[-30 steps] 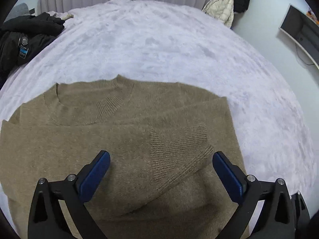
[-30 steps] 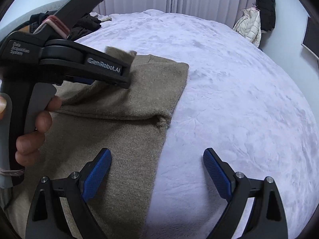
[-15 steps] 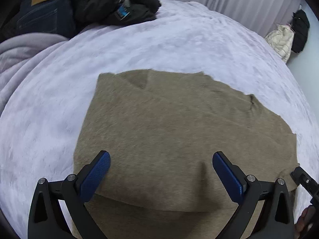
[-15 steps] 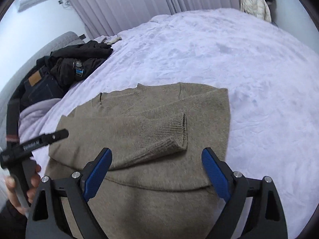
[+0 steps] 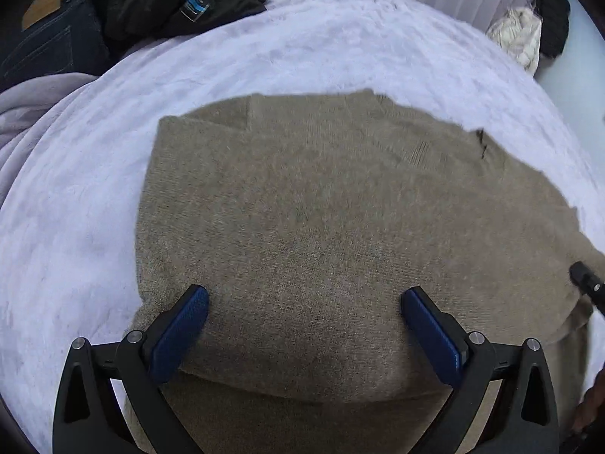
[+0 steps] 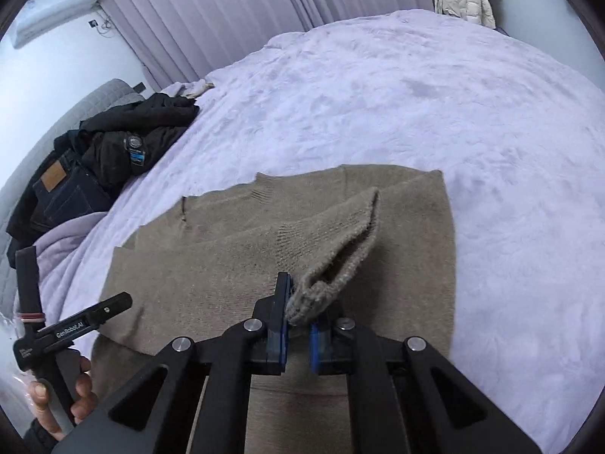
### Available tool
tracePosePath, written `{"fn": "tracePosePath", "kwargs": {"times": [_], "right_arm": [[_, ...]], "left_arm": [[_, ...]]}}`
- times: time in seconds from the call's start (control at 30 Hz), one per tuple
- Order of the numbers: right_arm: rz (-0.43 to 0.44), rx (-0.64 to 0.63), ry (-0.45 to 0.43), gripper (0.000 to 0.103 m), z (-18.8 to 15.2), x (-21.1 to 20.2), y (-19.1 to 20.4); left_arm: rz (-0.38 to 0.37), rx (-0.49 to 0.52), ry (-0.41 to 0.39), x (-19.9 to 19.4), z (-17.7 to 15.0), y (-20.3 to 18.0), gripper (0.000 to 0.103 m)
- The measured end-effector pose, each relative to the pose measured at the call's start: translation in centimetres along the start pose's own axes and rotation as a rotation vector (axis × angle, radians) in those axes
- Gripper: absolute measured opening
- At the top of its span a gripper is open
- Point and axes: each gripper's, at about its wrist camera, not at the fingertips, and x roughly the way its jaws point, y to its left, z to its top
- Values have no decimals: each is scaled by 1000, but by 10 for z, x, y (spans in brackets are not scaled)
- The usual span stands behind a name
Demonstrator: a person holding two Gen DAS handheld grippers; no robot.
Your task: Fold small clothes
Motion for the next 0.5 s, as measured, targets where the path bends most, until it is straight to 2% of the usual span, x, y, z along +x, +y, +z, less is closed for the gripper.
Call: {"fn": "tracePosePath", "kwargs": {"times": [0.07, 0.13, 0.17, 0.23, 0.3, 0.33, 0.37, 0.43, 0.5], "right_arm": [[-2, 46, 71, 15, -1, 15, -11], [-7, 43, 73, 19, -1, 10, -13], [-41, 37, 43, 24, -2, 1, -12], [-162, 21, -55, 53, -3, -25, -11], [-261, -23, -193, 65, -6, -51, -1], [-265, -56, -210, 68, -5, -54, 7], [-245, -101, -185, 68, -3, -49, 19], [-143, -186, -70, 68, -2, -21, 44], [-105, -245, 20, 68, -5, 11, 62]], "left_arm": [[9, 9, -20, -5, 0, -2, 103], [-37, -23, -30, -18, 2, 4, 103], [-63, -38, -50, -26, 4, 8, 103], [-87, -57, -96, -41, 8, 14, 103], [-112, -57, -105, -42, 15, 11, 103], [-116, -43, -86, -36, 18, 5, 103], [-118, -12, -56, -27, 21, -5, 103], [-104, 50, -24, -11, 23, -21, 103], [-11, 109, -31, 3, 21, -27, 103]]}}
